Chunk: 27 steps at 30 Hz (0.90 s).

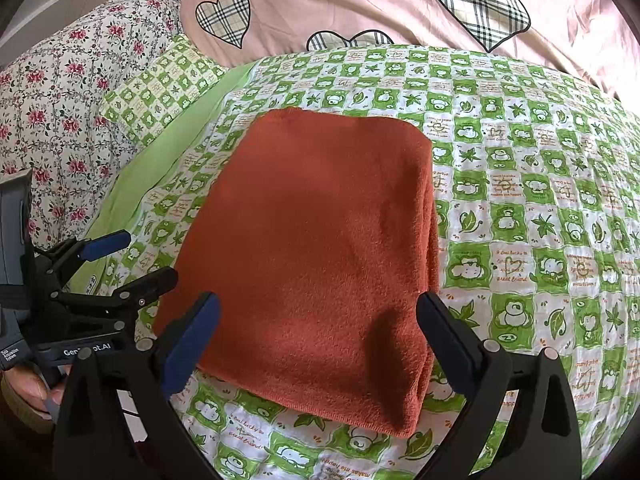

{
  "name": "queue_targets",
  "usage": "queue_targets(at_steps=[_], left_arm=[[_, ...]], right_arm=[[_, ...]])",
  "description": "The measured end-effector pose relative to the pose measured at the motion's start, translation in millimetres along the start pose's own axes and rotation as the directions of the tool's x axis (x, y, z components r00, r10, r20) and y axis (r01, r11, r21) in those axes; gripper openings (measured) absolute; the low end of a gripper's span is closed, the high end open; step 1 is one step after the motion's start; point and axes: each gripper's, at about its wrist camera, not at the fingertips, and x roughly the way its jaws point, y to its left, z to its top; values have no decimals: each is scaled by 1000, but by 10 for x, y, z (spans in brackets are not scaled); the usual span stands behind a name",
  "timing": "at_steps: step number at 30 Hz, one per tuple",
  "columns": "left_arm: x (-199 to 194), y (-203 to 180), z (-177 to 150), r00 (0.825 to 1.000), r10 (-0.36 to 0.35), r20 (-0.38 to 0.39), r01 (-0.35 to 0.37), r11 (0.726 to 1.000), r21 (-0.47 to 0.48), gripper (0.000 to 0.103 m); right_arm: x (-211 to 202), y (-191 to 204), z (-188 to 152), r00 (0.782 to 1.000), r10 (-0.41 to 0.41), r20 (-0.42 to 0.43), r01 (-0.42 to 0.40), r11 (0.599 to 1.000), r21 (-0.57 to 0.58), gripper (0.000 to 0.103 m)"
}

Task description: Fold small clothes

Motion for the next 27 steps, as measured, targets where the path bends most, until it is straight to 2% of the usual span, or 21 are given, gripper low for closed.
queue_targets(at_steps=[27], left_arm=[[152, 58, 107, 1000, -5, -6, 5, 1000, 12, 91]], right_arm=[[89, -127, 90, 1000, -7, 2, 7, 1000, 12, 99]])
